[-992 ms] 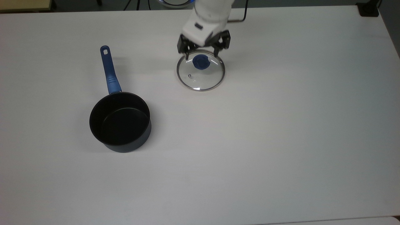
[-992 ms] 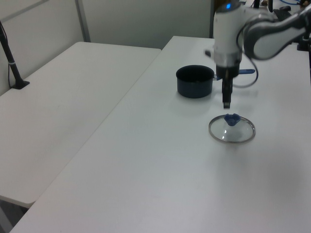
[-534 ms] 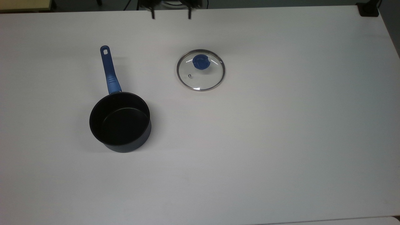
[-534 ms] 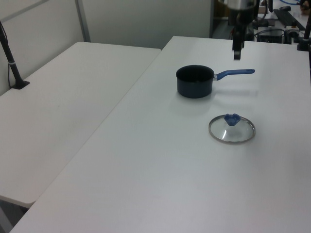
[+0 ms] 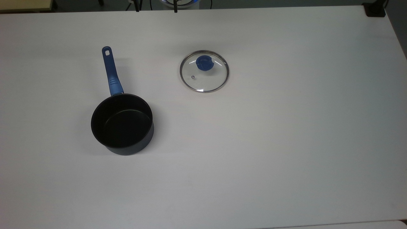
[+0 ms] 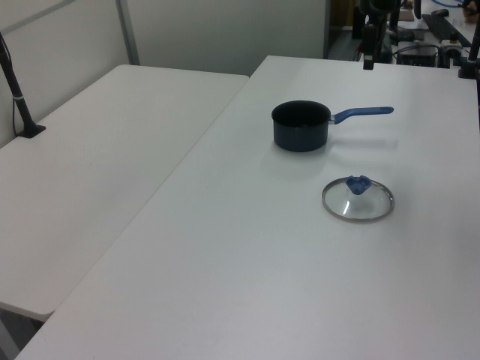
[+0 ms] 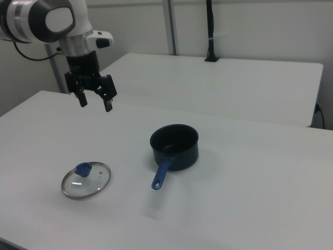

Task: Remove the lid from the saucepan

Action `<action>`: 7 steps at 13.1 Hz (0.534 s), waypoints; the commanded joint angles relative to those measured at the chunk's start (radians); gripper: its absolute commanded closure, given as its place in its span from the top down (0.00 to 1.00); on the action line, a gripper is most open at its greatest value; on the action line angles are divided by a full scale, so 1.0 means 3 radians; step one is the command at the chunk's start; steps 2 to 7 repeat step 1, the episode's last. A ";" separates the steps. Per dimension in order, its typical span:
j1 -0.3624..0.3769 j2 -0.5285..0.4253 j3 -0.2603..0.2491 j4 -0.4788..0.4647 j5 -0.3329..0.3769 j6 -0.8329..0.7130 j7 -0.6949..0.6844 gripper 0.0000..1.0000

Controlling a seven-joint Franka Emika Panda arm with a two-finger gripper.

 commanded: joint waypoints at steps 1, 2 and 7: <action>0.0060 0.0022 -0.0040 0.0083 0.0051 -0.0151 0.0056 1.00; 0.0060 0.0022 -0.0040 0.0083 0.0051 -0.0151 0.0056 1.00; 0.0060 0.0022 -0.0040 0.0083 0.0051 -0.0151 0.0056 1.00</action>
